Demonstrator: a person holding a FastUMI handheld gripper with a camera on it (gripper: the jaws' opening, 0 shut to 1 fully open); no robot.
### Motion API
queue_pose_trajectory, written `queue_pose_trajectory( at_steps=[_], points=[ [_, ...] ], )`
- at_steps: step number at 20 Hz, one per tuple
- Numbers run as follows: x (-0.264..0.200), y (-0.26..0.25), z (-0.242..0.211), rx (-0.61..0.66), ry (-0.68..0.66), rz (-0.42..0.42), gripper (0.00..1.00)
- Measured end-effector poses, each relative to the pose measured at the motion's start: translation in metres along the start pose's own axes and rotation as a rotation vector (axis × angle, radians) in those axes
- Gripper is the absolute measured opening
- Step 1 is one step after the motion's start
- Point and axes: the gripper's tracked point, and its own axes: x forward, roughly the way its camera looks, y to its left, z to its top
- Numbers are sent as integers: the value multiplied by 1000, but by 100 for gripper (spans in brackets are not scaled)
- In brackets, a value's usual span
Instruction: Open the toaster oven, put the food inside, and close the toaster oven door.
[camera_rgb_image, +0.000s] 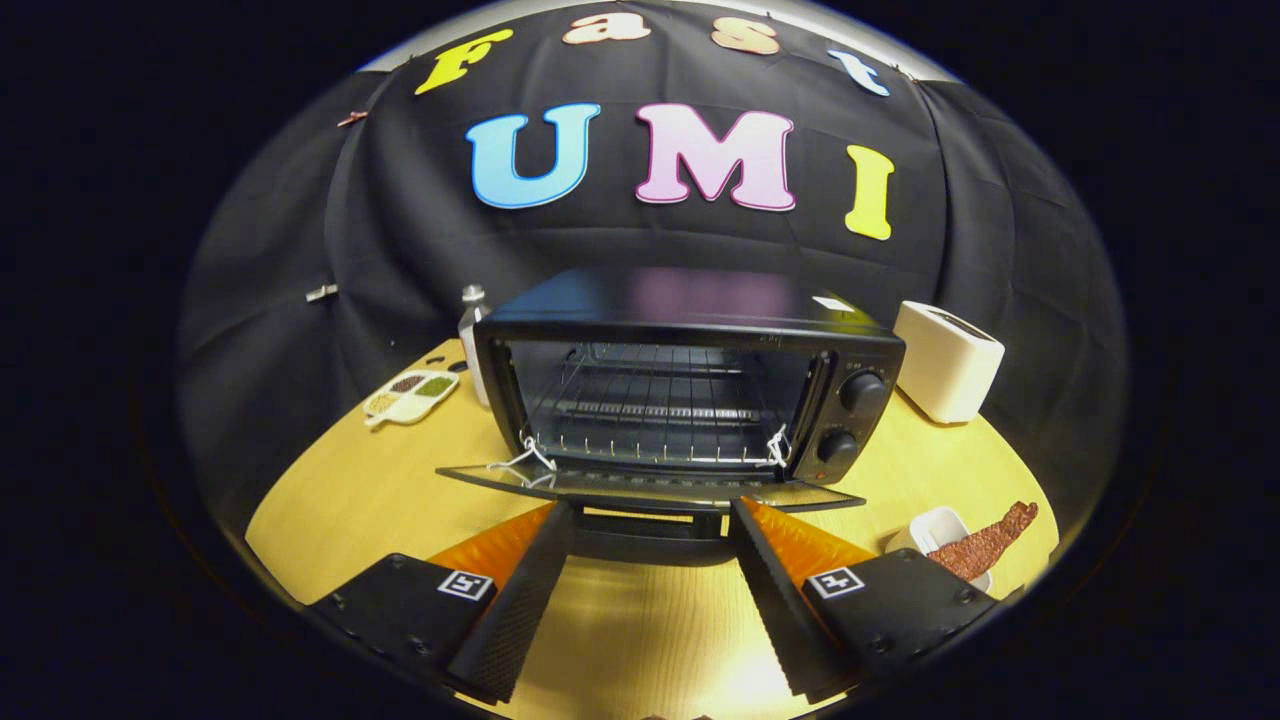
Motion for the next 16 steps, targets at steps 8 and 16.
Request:
queue_pose_trajectory(
  at_steps=[8, 16],
  points=[
    [-12, -12, -41, 25, 108, 5, 98],
    [-57, -73, 8, -23, 35, -28, 98]
  ],
)
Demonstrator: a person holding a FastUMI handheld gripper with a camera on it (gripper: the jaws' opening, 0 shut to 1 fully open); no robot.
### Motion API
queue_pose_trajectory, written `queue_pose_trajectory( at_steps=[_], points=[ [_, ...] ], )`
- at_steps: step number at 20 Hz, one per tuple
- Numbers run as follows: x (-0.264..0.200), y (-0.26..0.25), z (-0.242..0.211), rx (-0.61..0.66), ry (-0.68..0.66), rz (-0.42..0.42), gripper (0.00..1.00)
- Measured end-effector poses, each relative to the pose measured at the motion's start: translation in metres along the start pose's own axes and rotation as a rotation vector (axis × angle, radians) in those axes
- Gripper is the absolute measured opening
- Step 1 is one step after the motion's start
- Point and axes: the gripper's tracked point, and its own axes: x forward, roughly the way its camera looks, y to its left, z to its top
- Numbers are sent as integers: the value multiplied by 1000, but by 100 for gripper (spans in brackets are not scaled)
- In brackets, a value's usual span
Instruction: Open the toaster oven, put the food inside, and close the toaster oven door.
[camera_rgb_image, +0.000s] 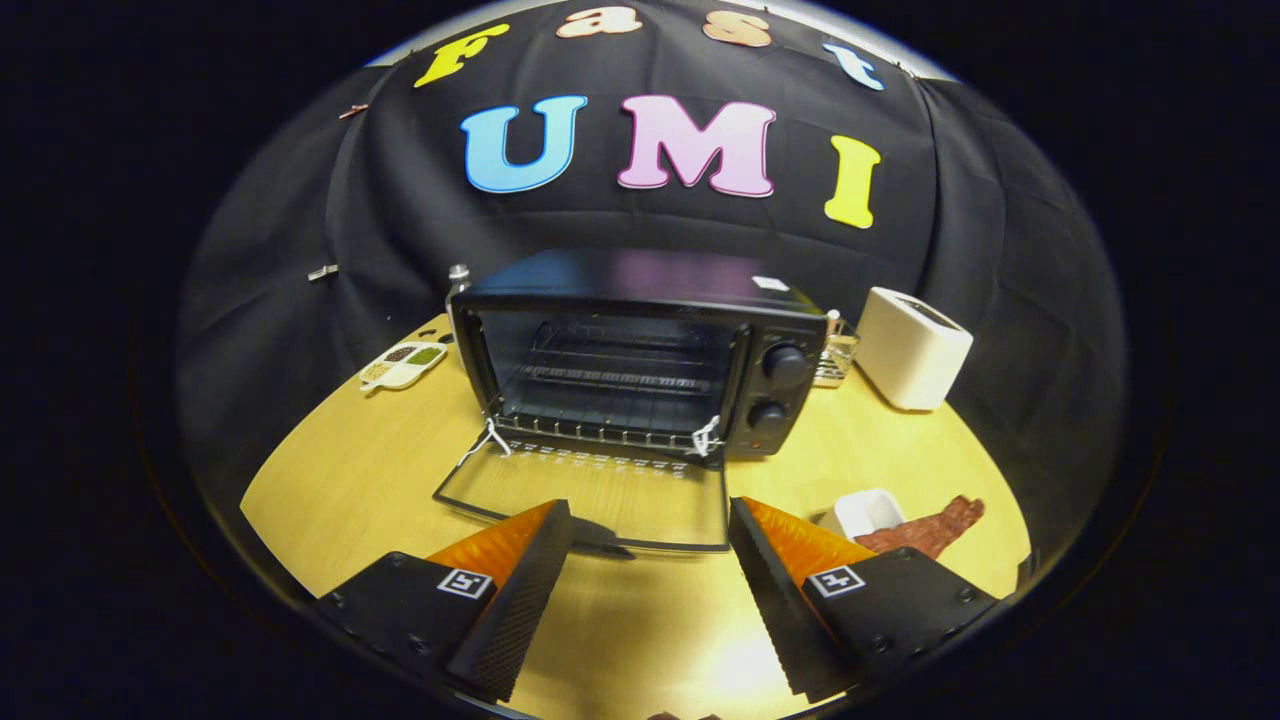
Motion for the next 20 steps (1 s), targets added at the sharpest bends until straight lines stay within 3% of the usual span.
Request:
queue_pose_trajectory(
  at_steps=[9, 14, 20],
  points=[
    [-38, -121, 45, 12, -30, -49, 98],
    [-28, -184, 25, 33, 53, -11, 98],
    [-2, -236, -13, 144, 176, 65, 97]
  ],
)
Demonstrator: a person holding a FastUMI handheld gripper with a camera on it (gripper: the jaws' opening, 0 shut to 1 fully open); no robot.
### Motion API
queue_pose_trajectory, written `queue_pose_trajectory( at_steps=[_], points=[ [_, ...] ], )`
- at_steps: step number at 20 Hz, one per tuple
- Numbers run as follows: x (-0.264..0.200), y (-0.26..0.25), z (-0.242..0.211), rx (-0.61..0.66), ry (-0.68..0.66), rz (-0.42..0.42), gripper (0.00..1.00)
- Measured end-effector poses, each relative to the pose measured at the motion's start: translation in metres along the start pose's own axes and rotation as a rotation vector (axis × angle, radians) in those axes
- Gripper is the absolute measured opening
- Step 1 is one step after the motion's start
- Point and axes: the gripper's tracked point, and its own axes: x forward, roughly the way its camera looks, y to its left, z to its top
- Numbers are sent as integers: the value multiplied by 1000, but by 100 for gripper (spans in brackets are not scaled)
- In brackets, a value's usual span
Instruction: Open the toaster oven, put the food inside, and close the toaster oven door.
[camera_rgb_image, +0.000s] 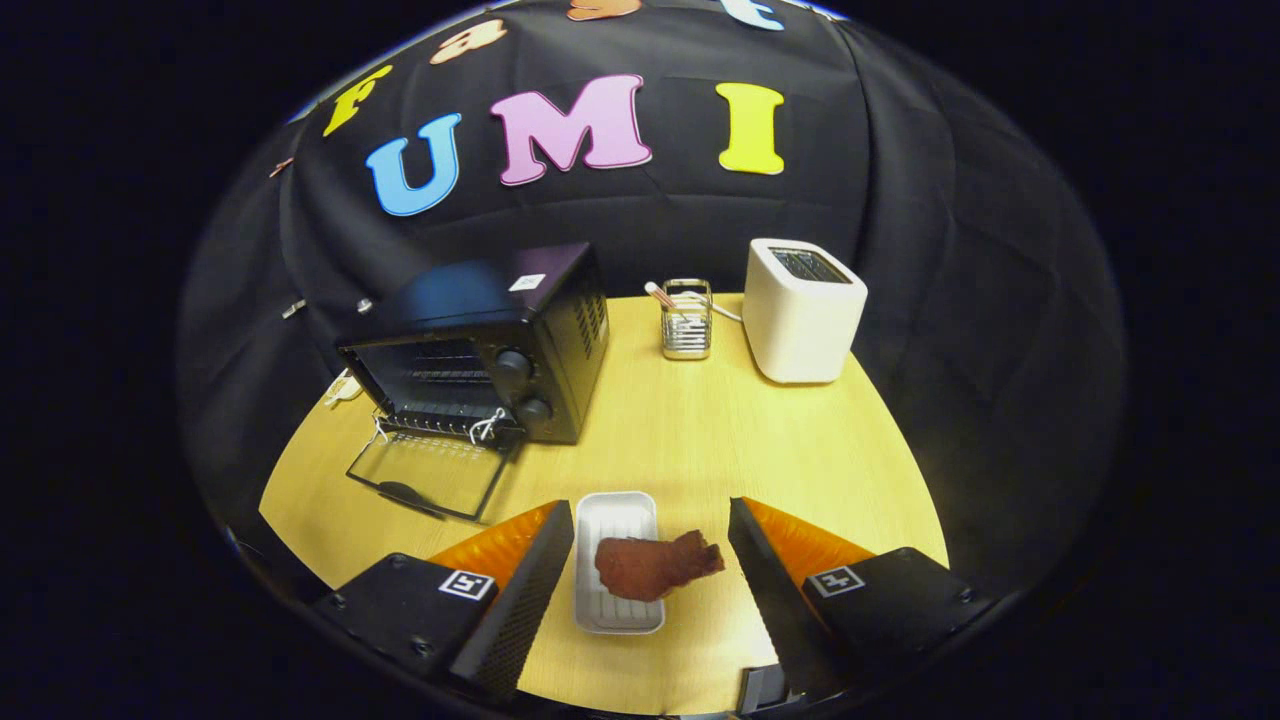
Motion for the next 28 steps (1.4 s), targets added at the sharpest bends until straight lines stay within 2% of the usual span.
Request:
queue_pose_trajectory(
  at_steps=[7, 13, 14, 17, 19, 21, 23, 28],
  points=[
    [27, -16, -43, 178, 190, 165, 95],
    [36, -12, -61, 260, 281, 240, 65],
    [37, -11, -62, 270, 292, 249, 50],
    [38, -13, -61, 292, 302, 257, 49],
    [33, -14, -63, 329, 328, 266, 26],
    [35, -6, -57, 379, 324, 301, 22],
    [32, -3, -58, 360, 318, 311, 16],
    [18, -3, -47, 338, 278, 285, 14]
  ],
)
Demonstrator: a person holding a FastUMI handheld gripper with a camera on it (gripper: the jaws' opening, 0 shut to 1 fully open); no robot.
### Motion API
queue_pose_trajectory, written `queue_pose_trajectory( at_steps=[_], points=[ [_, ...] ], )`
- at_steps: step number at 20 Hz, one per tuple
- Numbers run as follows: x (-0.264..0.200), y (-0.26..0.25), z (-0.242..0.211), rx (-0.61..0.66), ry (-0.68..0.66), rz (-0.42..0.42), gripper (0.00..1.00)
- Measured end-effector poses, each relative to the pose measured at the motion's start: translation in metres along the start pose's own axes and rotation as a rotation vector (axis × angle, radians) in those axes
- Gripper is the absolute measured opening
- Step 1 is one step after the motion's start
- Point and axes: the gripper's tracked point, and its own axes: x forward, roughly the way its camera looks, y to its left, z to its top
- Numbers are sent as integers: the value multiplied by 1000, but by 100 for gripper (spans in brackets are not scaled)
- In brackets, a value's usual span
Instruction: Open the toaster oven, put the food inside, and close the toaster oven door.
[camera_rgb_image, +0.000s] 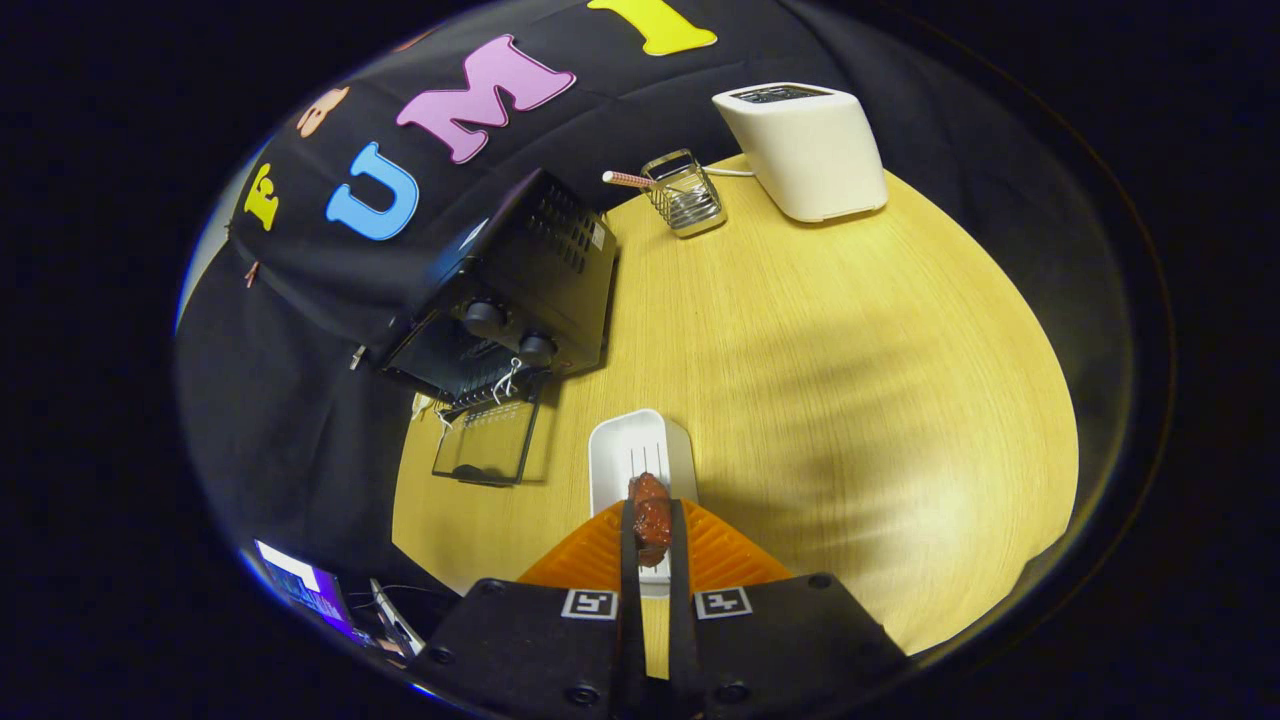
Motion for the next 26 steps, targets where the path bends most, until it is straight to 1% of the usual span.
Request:
queue_pose_trajectory(
  at_steps=[3, 6, 12, 16, 21, 26],
  points=[
    [-20, 17, 14, 13, -71, -19, 13],
    [-36, 47, 22, 40, -140, -16, 13],
    [-34, 124, 22, 179, -265, 57, 13],
    [-14, 165, 19, 272, -342, 111, 13],
    [30, 215, 28, 366, -446, 185, 13],
    [88, 240, 43, 471, -522, 196, 13]
  ],
)
